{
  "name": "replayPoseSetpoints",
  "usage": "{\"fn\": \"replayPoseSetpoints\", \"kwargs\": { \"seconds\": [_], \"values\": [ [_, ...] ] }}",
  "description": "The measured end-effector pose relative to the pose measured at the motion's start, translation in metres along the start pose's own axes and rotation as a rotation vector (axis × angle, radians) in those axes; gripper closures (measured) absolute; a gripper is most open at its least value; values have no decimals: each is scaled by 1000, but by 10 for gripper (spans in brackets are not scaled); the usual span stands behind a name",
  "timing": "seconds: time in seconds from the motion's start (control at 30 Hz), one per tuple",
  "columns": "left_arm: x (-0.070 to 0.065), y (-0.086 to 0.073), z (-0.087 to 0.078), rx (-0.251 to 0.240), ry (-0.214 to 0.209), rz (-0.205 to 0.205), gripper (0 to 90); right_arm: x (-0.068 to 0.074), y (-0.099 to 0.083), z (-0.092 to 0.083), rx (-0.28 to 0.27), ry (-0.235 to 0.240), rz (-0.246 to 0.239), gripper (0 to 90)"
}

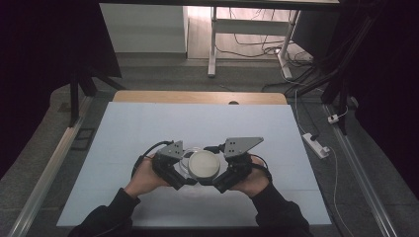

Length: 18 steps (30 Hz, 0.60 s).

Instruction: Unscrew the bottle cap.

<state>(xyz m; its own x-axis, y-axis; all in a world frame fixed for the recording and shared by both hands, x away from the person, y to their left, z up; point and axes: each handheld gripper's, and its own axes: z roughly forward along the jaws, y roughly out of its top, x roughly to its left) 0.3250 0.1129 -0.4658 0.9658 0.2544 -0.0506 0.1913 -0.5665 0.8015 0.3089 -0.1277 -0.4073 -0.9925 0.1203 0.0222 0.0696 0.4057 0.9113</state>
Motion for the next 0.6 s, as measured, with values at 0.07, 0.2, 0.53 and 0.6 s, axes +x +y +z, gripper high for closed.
{"fn": "replayPoseSetpoints", "kwargs": {
  "seconds": [0.07,0.2,0.53,0.6],
  "values": [
    [2,0,-1,0,14,-9,79,1,-1,0,0,-7,-1,72],
    [5,-1,-2,-17,38,-39,79,4,-1,0,0,-20,8,72],
    [14,0,-9,-40,102,-79,79,13,-3,1,-11,-45,33,72],
    [16,1,-10,-49,108,-88,79,15,-4,0,-11,-52,29,72]
  ]
}}
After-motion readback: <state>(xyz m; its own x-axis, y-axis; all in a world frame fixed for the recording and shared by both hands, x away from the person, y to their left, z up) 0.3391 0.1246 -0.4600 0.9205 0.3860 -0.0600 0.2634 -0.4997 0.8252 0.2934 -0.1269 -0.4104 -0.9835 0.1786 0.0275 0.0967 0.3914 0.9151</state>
